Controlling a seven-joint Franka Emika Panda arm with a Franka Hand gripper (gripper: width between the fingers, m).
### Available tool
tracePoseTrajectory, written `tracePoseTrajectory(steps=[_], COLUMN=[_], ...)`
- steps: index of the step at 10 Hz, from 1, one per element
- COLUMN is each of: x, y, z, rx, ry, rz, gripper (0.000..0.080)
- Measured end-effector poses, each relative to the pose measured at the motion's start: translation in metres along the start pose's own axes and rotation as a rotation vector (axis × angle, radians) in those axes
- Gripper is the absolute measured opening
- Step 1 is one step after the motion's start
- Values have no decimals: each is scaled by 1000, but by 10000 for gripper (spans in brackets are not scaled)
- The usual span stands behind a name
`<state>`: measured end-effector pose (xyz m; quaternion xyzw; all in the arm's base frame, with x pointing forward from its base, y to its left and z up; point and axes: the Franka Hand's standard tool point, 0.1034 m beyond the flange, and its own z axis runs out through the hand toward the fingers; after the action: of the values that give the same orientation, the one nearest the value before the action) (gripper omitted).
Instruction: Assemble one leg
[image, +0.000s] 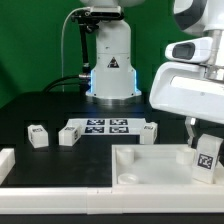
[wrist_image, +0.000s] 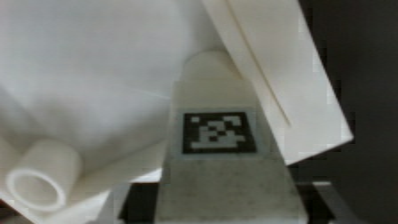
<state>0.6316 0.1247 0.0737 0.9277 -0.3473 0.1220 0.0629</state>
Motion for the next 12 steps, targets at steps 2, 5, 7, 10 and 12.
tracePoseTrajectory(steps=[2,5,7,10,12], x=[-1,0,-3,-3,-5], y=[3,9,9,7,5], z=[1,1,1,2,2], rx=[-16,-22,-31,-17,22], ry=[1,-39,-39,-34,-16], rz=[248,636,735,678,444], gripper=[295,295,295,473,637])
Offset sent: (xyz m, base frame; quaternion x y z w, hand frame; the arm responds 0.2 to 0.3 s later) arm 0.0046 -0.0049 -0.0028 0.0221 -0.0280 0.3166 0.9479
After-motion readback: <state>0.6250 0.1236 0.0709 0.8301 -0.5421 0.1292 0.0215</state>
